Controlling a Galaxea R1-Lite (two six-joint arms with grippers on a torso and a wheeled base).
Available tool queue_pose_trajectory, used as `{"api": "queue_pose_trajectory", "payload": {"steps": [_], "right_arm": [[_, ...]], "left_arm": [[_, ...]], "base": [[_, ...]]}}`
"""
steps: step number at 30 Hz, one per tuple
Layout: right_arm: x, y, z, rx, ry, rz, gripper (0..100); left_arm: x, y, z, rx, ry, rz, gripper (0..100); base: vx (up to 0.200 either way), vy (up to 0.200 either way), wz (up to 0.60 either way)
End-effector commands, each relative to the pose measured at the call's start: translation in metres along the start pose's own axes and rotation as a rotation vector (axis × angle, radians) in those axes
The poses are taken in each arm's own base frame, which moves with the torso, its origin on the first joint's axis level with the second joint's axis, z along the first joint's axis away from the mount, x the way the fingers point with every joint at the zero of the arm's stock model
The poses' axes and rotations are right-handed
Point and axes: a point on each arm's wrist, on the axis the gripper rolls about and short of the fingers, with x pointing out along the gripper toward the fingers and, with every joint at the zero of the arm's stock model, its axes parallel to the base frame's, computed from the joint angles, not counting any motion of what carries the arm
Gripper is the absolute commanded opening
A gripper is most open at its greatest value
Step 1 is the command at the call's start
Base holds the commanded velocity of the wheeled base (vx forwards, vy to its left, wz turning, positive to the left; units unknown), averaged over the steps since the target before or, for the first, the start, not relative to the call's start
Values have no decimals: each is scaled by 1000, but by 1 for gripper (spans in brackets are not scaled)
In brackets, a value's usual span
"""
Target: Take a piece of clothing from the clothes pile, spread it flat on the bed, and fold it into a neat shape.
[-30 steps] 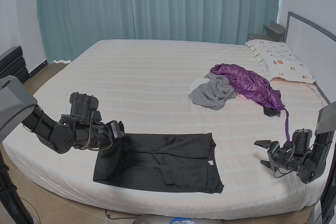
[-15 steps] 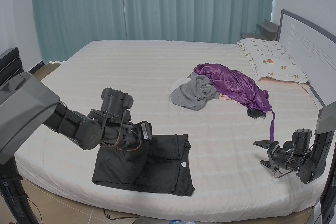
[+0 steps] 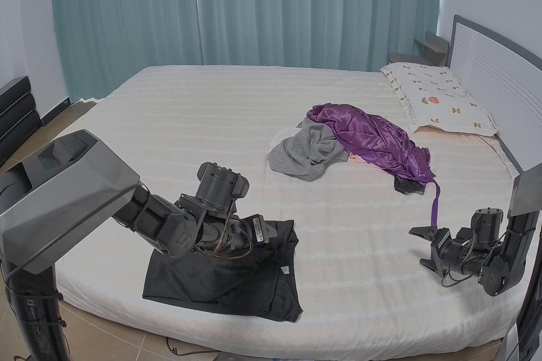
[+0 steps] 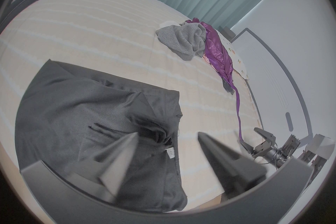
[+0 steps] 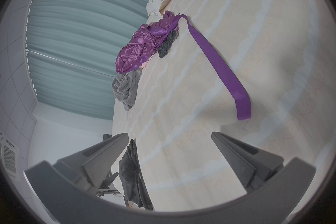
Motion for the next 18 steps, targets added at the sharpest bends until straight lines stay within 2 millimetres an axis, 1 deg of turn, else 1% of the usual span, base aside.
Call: {"api": "queue_pose_trajectory", "payload": {"steps": [1, 3, 7, 9, 11, 16, 17, 18], "right_arm": [[0, 0, 0, 1, 1, -2, 100], [0, -1, -1, 0, 2, -3, 100], [-1, -1, -1, 1, 3, -4, 100], [-1, -1, -1, 1, 3, -4, 100], [-1, -1, -1, 0, 4, -5, 100], [-1, -2, -2, 0, 7, -8, 100], [-1, -1, -2, 0, 8, -8, 100], [-1, -1, -2, 0, 8, -8, 100]], "left_arm": [[2, -3, -1, -19, -5, -1, 100], [-3, -2, -1, -26, -5, 1, 100], [-32, 0, 1, -63, -27, -20, 100], [-41, 5, 1, -81, -31, -14, 100], [-56, 25, -3, -116, -27, 12, 100], [-79, 67, -7, -222, -35, -39, 100], [-81, 72, -7, -245, -43, -43, 100], [-81, 72, -7, -245, -43, -43, 100]], "base": [[0, 0, 0], [0, 0, 0], [0, 0, 0], [0, 0, 0], [0, 0, 0], [0, 0, 0], [0, 0, 0], [0, 0, 0]]}}
